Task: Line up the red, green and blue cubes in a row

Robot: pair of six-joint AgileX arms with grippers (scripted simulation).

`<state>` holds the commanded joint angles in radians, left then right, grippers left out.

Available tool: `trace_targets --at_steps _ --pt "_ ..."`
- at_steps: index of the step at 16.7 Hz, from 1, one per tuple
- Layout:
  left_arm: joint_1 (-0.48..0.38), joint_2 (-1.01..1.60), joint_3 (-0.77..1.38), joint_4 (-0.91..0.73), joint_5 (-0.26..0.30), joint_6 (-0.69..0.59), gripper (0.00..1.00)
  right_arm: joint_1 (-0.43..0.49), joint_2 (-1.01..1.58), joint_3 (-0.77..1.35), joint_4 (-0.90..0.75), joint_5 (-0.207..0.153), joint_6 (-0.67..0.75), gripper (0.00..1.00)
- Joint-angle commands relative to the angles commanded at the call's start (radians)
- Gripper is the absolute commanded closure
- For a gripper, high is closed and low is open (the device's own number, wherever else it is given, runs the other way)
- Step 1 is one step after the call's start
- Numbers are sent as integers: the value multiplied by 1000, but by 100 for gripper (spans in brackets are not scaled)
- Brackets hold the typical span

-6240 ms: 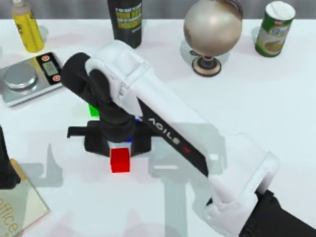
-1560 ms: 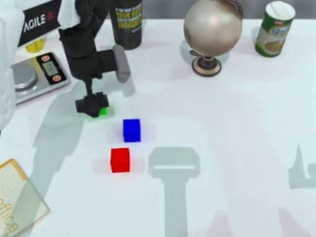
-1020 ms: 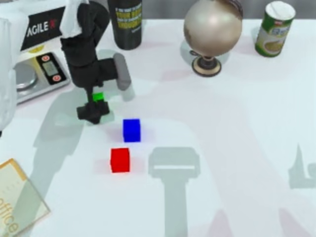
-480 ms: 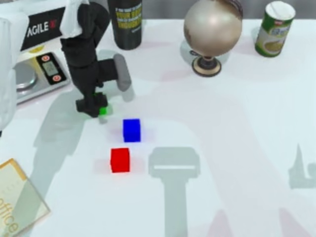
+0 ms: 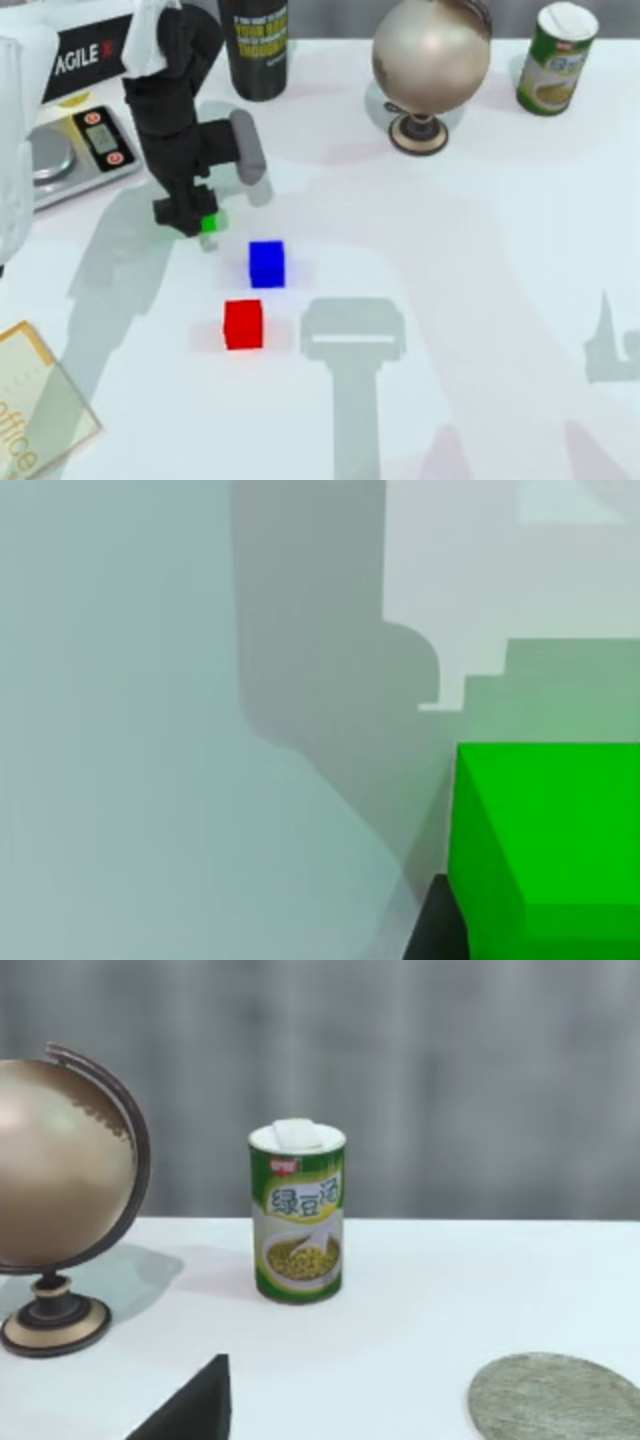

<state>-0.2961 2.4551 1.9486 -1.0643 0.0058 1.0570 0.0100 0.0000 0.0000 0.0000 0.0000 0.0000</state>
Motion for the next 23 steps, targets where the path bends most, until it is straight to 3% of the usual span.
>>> trace_targets --at_steps 5,12,17,20,23 --pt "2 -23 14 -31 5 -6 100 0 0 0 0 0 0 0" --pt "19 -63 191 -252 5 -8 100 0 0 0 0 0 0 0" --pt "11 -63 193 -255 5 -8 100 0 0 0 0 0 0 0" --pt "-54 -98 152 -242 3 -38 100 0 0 0 0 0 0 0" --pt "-175 -163 69 -220 1 -97 100 0 0 0 0 0 0 0"
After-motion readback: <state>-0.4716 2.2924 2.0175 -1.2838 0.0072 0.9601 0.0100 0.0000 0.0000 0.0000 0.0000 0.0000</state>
